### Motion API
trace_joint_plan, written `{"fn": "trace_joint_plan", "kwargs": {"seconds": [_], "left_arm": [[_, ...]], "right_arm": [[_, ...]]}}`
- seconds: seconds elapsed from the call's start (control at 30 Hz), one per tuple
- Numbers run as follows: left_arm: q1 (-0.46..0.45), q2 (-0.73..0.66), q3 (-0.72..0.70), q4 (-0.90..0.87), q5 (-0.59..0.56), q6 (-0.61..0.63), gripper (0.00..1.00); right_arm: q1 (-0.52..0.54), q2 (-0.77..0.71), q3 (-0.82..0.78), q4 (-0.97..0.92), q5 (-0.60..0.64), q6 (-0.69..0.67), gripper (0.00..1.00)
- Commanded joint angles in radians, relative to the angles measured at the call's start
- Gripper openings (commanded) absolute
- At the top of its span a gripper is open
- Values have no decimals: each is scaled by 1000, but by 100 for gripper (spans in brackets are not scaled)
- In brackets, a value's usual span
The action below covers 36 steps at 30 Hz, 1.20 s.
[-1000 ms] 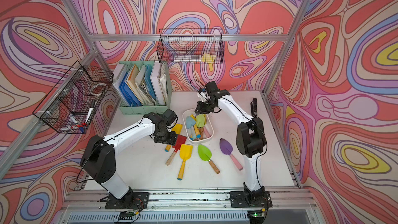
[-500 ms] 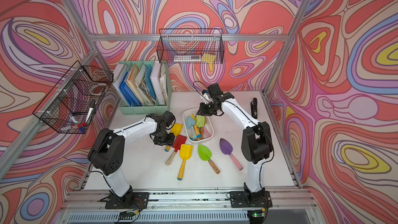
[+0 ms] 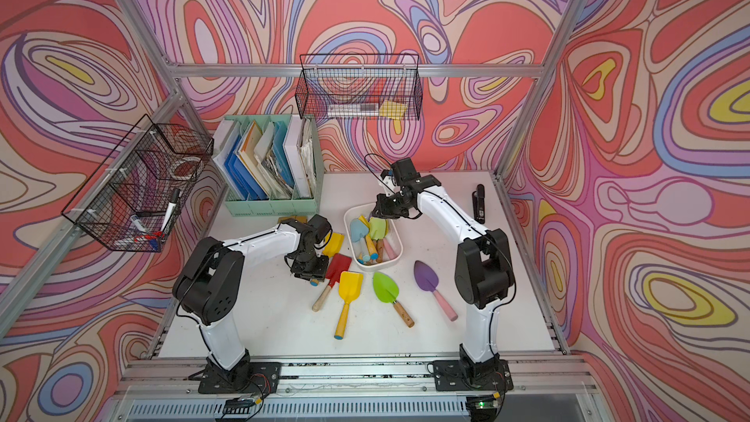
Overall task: Put the shovel into the storage box
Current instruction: Pick up the shovel from the center of the board, then place the shovel in the storage box.
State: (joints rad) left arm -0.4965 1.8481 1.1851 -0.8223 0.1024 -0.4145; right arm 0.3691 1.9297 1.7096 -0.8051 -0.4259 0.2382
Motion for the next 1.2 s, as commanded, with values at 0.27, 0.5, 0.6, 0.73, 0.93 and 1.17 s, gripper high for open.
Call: {"fn": "trace_joint_plan", "kwargs": {"seconds": [0.27, 0.5, 0.6, 0.73, 0.93, 1.17], "left_arm": [[6, -12, -22, 8, -12, 14, 23], [4, -59, -9, -15, -20, 10, 5], [5, -91, 3, -31, -20, 4, 2], [6, -140, 40, -73, -12, -4, 1], [-11, -200, 130, -120, 38, -18, 1], [-53, -163, 238, -136, 94, -38, 0]], "right_arm": [[3, -43, -34, 35, 15, 26, 19], [2, -62, -64, 81, 18, 78, 19], [3, -82, -92, 124, 16, 121, 19], [9, -111, -127, 176, 18, 186, 23], [69, -135, -147, 201, 76, 253, 29], [144, -140, -165, 260, 138, 342, 36]]}}
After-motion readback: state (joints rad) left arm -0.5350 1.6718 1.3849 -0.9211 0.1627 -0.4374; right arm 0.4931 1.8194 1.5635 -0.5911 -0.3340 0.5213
